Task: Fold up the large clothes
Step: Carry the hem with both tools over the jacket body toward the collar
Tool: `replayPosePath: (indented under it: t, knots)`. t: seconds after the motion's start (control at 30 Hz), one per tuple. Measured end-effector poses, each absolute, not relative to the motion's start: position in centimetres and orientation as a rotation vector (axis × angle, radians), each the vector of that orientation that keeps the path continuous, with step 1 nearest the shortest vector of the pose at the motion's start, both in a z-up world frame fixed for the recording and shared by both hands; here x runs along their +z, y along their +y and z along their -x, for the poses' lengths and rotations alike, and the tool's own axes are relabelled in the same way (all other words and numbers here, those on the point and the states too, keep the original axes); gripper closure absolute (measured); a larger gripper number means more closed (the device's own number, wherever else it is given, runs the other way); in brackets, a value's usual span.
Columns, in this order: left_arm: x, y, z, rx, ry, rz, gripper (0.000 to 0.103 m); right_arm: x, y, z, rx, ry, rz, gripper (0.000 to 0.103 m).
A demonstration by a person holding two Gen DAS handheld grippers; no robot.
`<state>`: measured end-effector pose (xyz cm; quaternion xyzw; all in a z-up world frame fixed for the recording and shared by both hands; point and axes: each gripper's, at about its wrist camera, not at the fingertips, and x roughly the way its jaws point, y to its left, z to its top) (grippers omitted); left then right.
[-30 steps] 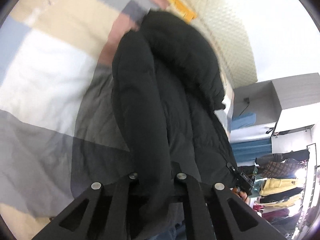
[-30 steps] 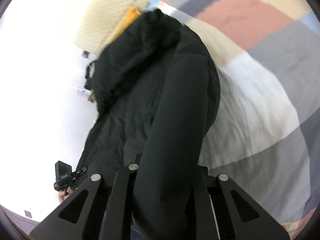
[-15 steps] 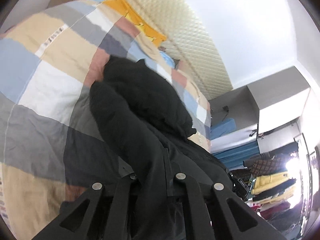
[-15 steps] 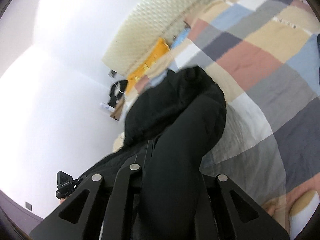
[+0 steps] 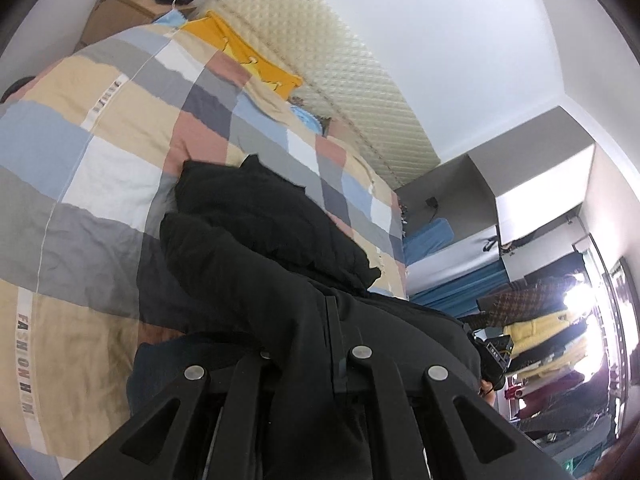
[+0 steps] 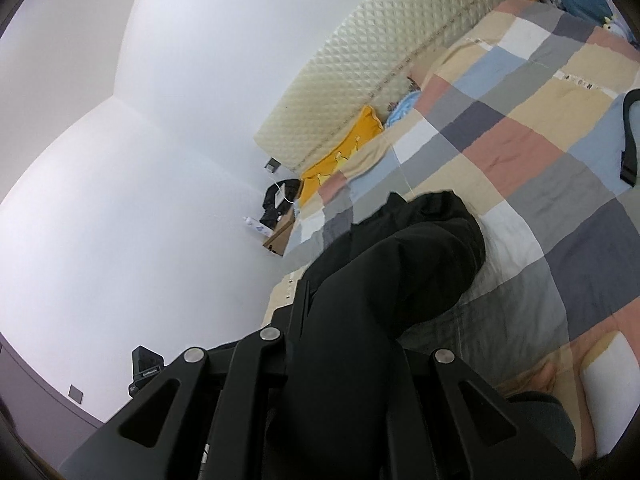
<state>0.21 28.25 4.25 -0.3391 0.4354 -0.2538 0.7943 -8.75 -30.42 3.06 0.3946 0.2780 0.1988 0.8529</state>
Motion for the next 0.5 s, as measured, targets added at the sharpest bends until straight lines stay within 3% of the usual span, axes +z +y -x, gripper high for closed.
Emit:
replayPosePath:
  t: [0.2,0.5]
  knots:
    - [5.4,27.5,-2.3,-0.537,0.923,0.645,0.096,4.4,-30.5,6.7,0.393,0.604,-0.791,0.093]
    - [2.8,26.2,-10.6,-0.432,1.0,0.624,0.096,2.1,-31.4,-1.1,0.282,0.752,-0.797,0.093]
